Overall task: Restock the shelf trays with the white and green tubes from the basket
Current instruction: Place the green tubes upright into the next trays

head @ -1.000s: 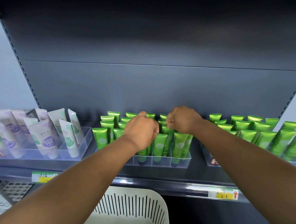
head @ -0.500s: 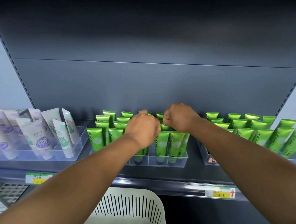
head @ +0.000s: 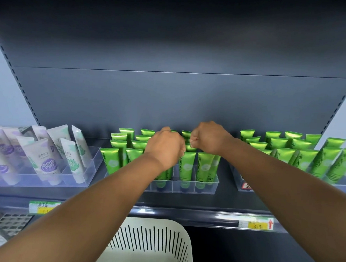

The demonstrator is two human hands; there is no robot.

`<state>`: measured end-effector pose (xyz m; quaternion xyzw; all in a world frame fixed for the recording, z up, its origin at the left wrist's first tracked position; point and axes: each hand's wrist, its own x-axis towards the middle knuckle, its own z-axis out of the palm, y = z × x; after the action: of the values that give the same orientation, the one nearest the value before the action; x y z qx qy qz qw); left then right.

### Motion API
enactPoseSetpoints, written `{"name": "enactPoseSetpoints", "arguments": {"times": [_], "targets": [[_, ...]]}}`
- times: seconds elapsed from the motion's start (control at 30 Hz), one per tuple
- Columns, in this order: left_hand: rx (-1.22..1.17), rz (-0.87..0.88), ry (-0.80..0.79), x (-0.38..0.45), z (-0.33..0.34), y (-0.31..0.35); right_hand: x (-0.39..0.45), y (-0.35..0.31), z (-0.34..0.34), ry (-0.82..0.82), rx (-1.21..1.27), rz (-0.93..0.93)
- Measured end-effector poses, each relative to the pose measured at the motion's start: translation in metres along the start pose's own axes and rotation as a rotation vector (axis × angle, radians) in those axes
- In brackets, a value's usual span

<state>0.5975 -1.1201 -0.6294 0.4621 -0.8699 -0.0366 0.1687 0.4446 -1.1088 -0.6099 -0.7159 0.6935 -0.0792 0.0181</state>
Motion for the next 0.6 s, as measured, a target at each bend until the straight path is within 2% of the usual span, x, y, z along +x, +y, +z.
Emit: {"name": "enactPoseSetpoints", "arguments": {"times": [0.37,0.6], "targets": [[-0.002,0.015,-0.013,-0.003,0.002,-0.002,-0.003,0.003,-0.003,0.056,0.018,0.008],[-0.025,0.07,0.057,-0.012,-0.005,0.008,-0.029,0.025,-0.017,0.094,0.021,0.042]]}}
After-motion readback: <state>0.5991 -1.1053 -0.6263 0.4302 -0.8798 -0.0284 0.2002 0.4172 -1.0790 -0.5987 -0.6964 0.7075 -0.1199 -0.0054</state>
